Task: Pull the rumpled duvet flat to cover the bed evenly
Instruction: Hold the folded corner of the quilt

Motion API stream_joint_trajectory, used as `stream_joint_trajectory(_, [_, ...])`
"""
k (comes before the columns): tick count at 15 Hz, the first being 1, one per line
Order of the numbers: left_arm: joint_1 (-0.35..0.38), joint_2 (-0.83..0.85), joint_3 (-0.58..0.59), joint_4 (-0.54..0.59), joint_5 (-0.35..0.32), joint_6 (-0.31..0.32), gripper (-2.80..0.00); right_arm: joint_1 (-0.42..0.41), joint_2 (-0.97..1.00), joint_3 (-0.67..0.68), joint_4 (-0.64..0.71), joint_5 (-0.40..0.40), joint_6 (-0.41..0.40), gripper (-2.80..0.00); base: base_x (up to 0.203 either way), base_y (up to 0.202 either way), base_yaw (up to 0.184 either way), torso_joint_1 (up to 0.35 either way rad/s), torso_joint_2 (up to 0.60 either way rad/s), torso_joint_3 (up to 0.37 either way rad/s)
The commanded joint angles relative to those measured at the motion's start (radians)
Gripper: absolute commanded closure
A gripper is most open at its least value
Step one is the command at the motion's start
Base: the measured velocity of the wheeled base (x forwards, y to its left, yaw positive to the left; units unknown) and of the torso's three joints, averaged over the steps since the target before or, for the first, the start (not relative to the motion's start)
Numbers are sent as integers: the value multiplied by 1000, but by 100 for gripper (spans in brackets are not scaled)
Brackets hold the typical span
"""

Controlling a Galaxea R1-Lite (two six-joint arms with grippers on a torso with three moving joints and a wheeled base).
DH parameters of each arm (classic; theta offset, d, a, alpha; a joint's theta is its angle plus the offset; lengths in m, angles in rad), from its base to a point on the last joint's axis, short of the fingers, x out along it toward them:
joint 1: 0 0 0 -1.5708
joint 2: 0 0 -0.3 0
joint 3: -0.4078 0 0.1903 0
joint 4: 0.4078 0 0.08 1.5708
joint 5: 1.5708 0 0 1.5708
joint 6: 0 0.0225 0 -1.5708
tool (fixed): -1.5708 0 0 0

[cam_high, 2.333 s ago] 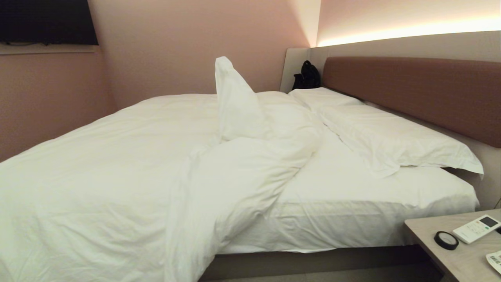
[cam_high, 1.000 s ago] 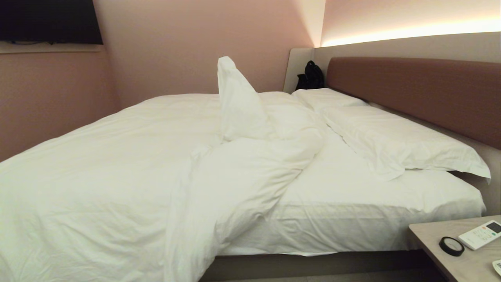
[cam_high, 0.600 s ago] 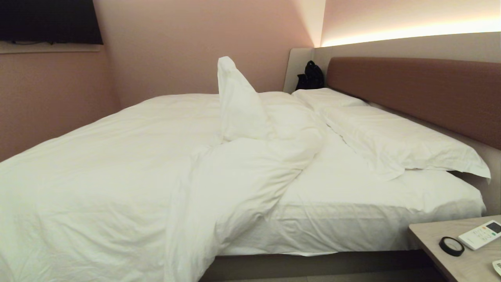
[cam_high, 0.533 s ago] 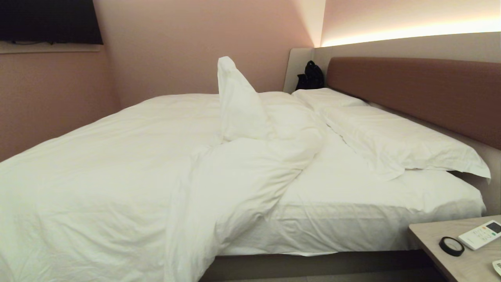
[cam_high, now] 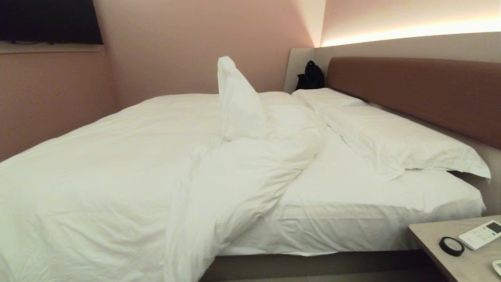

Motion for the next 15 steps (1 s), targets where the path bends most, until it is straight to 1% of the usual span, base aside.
stream_joint_trajectory(1, [0,0,0,-1,0,-1,0,0,1,0,0,1,0,0,0,0,0,0,0,0])
stream_joint_trajectory(10, [0,0,0,1,-1,1,0,0,1,0,0,0,0,0,0,0,0,0,0,0])
stream_joint_trajectory(12, [1,1,0,6,-3,41,0,0,1,0,0,1,-1,0,0,0,0,0,0,0])
stream_joint_trajectory(13, [0,0,0,2,-3,37,0,0,1,0,0,-1,0,0,0,0,0,0,0,0])
stream_joint_trajectory(14, [0,0,0,2,-3,10,0,0,1,0,0,1,-1,0,0,0,0,0,0,0])
stream_joint_trajectory(15, [0,1,-1,2,-3,8,0,0,1,0,0,0,0,0,0,0,0,0,0,0])
